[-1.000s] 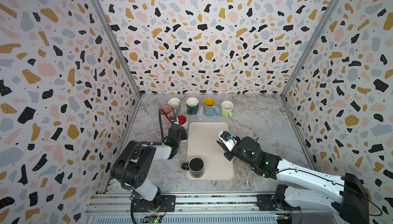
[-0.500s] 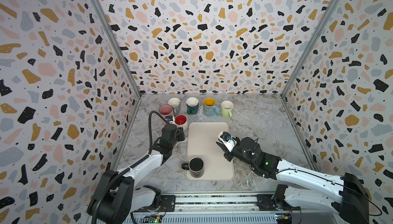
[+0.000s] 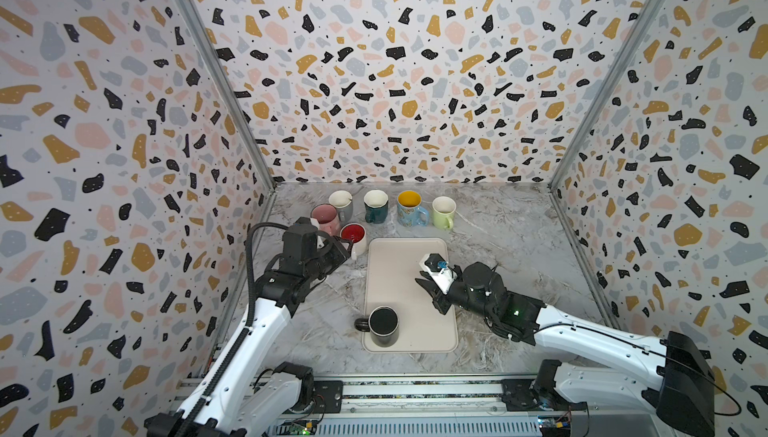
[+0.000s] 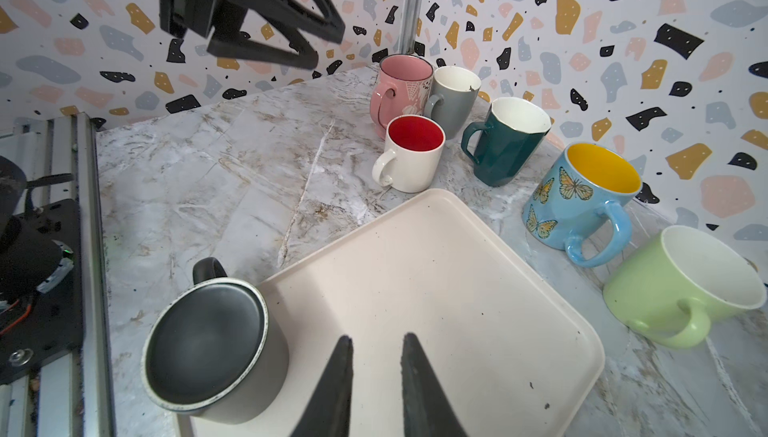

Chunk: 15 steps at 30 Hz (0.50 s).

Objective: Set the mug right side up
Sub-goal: 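Release the white mug and move the left gripper to the dark grey mug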

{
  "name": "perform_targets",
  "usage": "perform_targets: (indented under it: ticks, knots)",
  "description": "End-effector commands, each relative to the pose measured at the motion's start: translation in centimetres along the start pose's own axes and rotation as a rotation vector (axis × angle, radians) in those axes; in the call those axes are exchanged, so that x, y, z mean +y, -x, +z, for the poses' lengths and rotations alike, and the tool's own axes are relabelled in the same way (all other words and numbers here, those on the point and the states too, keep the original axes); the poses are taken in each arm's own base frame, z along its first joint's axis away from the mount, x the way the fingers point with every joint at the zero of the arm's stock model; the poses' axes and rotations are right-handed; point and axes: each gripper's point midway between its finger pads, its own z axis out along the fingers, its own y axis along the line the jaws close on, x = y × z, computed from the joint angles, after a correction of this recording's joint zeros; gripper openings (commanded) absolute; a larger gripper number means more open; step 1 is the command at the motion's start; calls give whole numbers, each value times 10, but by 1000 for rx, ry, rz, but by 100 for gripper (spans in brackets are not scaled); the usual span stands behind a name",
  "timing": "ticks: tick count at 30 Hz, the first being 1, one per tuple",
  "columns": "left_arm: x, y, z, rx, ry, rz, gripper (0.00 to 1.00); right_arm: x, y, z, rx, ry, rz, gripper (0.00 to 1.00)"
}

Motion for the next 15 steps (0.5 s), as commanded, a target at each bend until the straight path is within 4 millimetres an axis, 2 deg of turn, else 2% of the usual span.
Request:
perform_targets:
  ticks: [1, 3, 8, 12, 15]
  knots:
    - [2, -39, -5, 203, -22, -330, 38, 3, 16, -9, -31, 20, 15, 24]
    - [5, -45, -11, 220, 4, -428, 35, 2, 13, -10, -29, 11, 18, 24]
    - [12, -55, -32, 216, 67, -631, 39, 2, 6, -8, -6, 9, 22, 24]
    - [43, -68, -50, 177, 213, -696, 39, 2, 5, -6, 2, 7, 17, 24]
    - [58, -78, -53, 161, 240, -750, 40, 2, 7, -3, -2, 9, 14, 25]
